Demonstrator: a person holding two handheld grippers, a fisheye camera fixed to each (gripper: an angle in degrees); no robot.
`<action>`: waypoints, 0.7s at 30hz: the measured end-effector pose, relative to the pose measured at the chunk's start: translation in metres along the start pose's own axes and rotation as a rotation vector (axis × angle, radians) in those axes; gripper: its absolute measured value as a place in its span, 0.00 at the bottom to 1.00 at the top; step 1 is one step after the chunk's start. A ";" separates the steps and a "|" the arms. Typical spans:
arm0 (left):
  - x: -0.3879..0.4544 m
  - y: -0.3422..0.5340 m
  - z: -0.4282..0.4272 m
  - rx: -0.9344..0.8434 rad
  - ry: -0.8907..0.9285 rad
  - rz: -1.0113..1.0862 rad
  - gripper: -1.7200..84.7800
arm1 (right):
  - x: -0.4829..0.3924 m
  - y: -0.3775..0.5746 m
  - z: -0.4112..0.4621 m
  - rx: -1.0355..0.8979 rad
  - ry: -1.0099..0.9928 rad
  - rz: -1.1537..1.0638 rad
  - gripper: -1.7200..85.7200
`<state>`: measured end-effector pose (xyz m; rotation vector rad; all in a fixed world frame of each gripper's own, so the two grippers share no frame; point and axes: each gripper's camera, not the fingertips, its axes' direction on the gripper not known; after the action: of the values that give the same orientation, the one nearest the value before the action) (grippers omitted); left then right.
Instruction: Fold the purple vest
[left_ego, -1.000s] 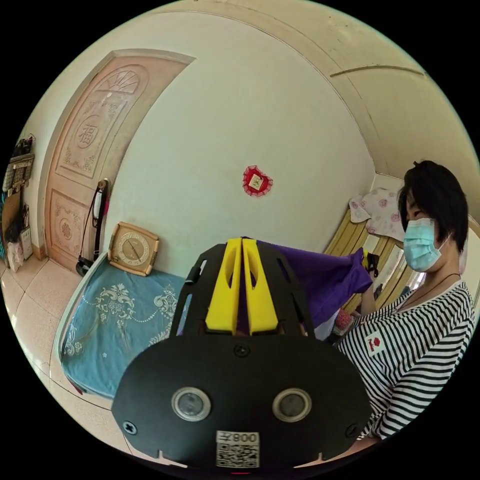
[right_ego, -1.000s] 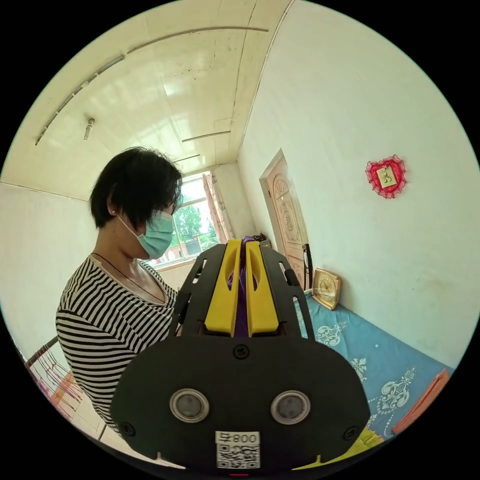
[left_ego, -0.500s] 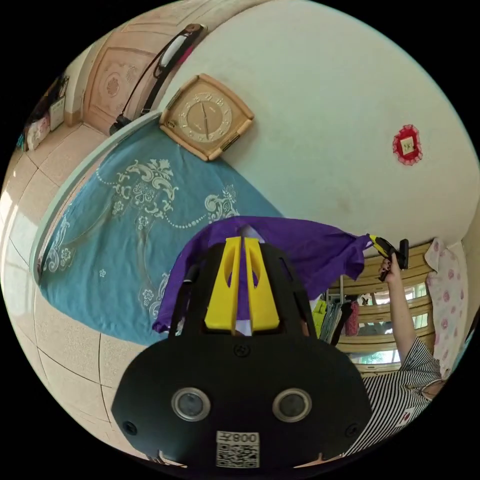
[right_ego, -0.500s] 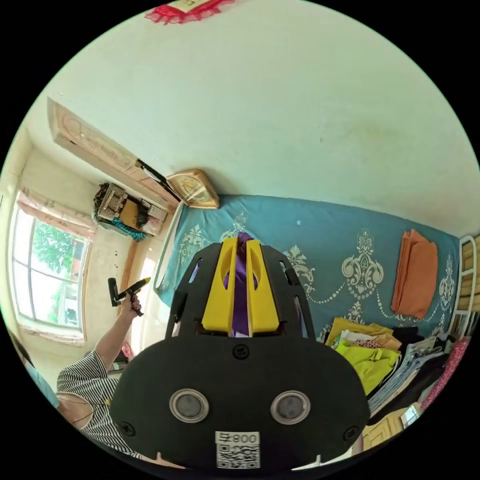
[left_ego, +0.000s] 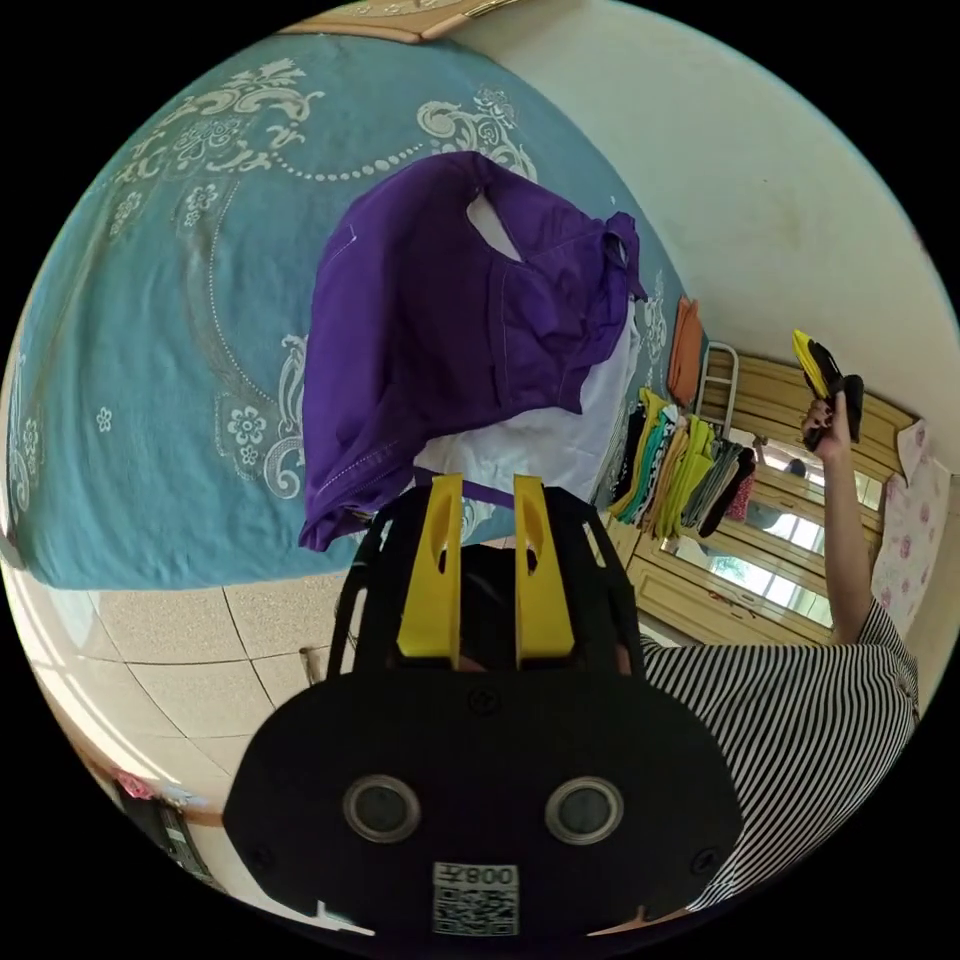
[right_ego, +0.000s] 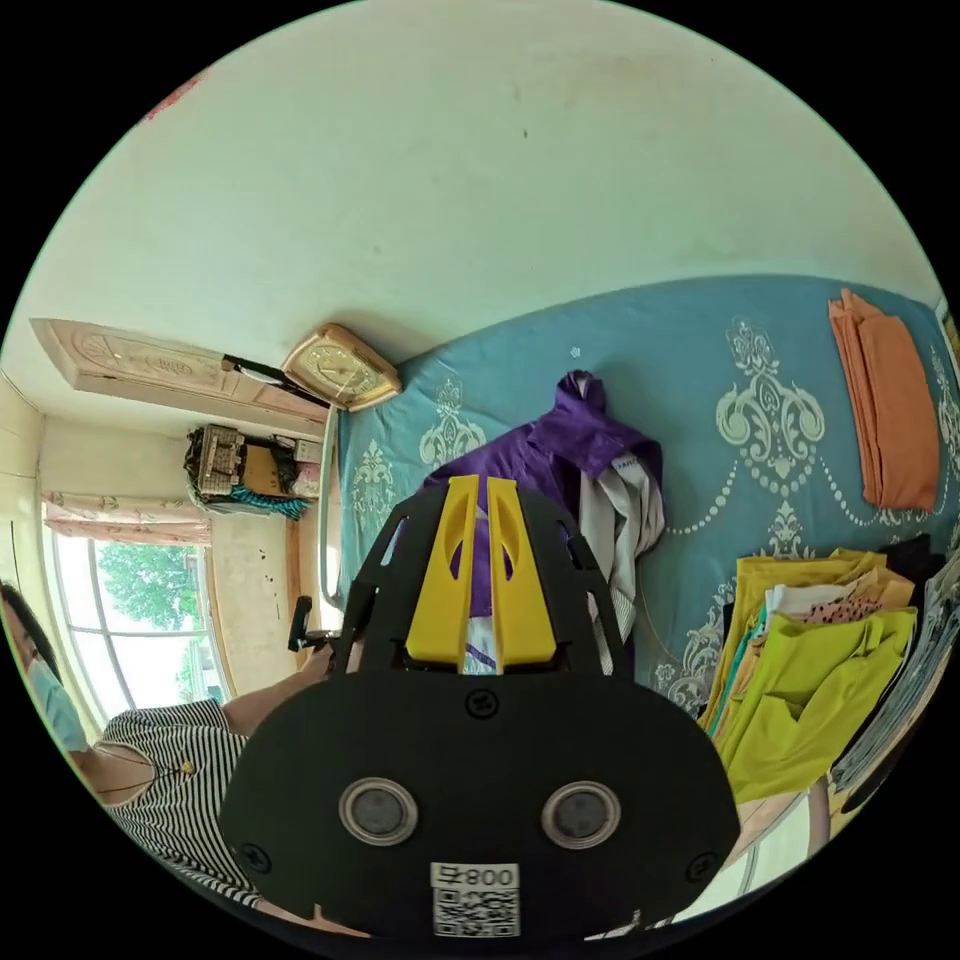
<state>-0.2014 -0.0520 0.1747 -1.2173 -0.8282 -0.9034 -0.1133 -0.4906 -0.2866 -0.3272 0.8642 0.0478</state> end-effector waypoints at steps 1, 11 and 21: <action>0.001 -0.008 -0.001 -0.012 -0.010 0.013 0.11 | 0.001 0.002 0.010 -0.025 0.008 0.019 0.04; -0.019 -0.100 0.028 -0.086 0.198 -0.201 0.12 | -0.028 -0.056 0.173 -0.277 0.084 0.096 0.09; -0.060 -0.168 0.045 0.067 0.392 -0.504 0.11 | -0.082 -0.157 0.315 -0.468 0.353 -0.042 0.08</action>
<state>-0.3806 -0.0189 0.1959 -0.7398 -0.8476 -1.4558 0.0931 -0.5375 0.0065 -0.8095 1.1947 0.1581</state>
